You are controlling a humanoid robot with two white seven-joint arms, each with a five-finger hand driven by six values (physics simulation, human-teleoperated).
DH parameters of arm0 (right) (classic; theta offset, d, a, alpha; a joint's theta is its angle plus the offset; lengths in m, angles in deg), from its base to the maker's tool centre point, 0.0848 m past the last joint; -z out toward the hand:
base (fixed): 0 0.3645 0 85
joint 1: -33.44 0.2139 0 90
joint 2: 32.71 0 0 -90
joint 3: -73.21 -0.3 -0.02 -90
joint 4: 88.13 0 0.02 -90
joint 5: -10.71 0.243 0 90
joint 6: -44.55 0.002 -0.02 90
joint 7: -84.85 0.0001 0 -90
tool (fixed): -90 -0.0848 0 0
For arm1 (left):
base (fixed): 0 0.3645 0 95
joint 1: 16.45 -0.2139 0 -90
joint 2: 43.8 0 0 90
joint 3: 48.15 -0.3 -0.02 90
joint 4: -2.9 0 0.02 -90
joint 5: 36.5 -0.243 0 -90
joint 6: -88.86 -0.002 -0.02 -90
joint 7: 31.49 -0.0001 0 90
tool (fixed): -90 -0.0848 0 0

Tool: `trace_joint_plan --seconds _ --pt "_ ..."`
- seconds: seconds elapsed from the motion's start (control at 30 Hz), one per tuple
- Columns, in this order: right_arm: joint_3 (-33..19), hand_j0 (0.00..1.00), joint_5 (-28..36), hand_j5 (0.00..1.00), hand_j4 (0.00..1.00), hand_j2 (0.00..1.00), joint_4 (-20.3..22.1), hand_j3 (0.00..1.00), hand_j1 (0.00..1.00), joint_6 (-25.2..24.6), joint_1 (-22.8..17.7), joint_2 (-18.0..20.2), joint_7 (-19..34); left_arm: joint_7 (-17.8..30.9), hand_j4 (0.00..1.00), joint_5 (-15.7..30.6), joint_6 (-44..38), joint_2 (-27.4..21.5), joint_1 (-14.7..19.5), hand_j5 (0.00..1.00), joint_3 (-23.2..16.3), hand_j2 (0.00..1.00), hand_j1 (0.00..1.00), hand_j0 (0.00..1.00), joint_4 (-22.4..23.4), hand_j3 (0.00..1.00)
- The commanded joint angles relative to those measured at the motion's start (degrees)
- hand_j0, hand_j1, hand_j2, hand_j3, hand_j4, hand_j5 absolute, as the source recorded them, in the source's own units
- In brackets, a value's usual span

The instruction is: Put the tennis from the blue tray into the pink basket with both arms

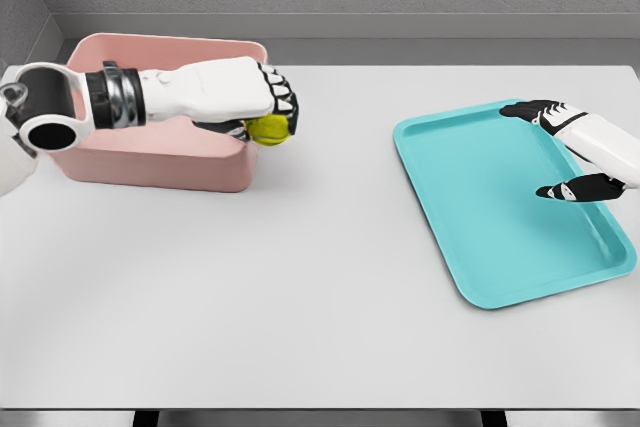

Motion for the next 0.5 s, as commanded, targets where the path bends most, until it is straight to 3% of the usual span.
trace_joint_plan --seconds 0.0,0.1,0.37,0.4,0.43,0.47 --pt "0.0 1.0 0.4 1.0 1.0 1.0 0.0 1.0 1.0 -0.2 0.0 0.0 0.0 -0.1 0.54 2.2 -0.1 -2.5 0.0 0.54 2.0 0.54 0.54 0.54 0.4 0.54" --pt "0.0 1.0 0.4 1.0 1.0 1.0 0.0 1.0 1.0 -0.2 0.0 0.0 0.0 -0.1 0.54 2.7 -0.1 -4.2 -0.1 0.54 3.9 0.54 0.54 0.54 0.8 0.54" --pt "0.0 1.0 0.4 1.0 1.0 1.0 0.0 1.0 1.0 -0.2 0.0 0.0 0.0 -0.2 0.57 4.2 -0.1 -4.5 -0.4 0.57 6.4 0.57 0.57 0.57 12.1 0.57" --pt "0.0 1.0 0.4 1.0 1.0 1.0 0.0 1.0 1.0 -0.2 0.0 0.0 0.0 -0.5 0.75 4.2 -0.1 -4.4 -0.5 0.75 6.4 0.75 0.75 0.75 12.4 0.75" --pt "0.0 1.0 0.4 1.0 1.0 1.0 0.0 1.0 1.0 -0.2 0.0 0.0 0.0 -0.8 1.0 4.3 -0.1 -4.4 -0.5 1.0 6.4 1.0 1.0 1.0 13.3 1.0" --pt "0.0 1.0 0.4 1.0 1.0 1.0 0.0 1.0 1.0 -0.2 0.0 0.0 0.0 -0.8 1.0 5.2 -0.1 -4.4 -0.7 1.0 6.3 1.0 1.0 1.0 13.5 1.0"
